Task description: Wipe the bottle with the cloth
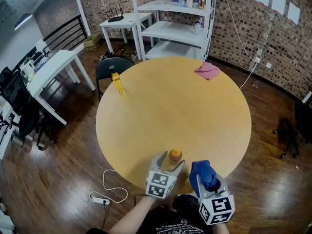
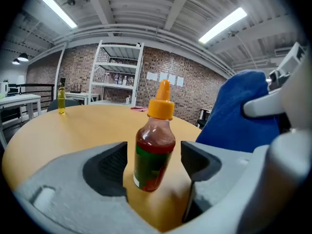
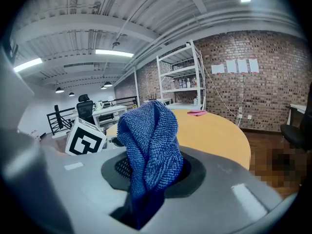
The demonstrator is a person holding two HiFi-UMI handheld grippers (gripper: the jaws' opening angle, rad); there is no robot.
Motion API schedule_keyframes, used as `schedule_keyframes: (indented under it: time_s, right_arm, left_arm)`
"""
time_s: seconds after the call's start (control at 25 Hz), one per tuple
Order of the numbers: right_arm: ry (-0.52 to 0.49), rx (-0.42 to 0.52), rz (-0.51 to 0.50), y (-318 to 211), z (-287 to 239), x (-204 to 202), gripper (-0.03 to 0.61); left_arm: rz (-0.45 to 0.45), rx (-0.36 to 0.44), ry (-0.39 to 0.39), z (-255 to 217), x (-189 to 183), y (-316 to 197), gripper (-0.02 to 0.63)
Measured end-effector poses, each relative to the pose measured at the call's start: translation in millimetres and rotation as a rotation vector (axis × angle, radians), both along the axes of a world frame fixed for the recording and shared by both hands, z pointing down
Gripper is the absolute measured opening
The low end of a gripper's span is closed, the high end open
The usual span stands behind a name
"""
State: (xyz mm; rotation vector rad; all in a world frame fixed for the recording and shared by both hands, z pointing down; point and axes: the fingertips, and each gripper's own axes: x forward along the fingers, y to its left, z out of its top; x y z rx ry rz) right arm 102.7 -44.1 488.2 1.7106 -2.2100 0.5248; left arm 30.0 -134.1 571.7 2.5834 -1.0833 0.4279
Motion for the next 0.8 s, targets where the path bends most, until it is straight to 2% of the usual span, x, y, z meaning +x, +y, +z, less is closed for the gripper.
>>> schedule_keyframes:
  time_s: [0.16,0.4,0.48,0.8]
  right_arm:
    - [-0.008,-0.012,-0.004,-7.4,2.3,9.7,0.11]
    - [-0.016,-0.023,-0.016,-21.1,7.9,15.6,0.11]
    - [-0.017,-0.026,-0.022,-25.1,9.2,16.0,0.11]
    - [-0.026,-0.031,-0.04,-37.9,9.7,16.6,0.11]
  left_arm:
    - [0.023,0.002,-0.022,5.0,16.4,-6.5,0.342]
    - [0.039,0.023,-0.036,12.3,21.2,-15.6,0.339]
    - [0.041,0.042,-0.046,12.2,19.1,-18.1,0.291]
    - [0.079,0.082,-0.064,11.0,21.1,-18.9,0.278]
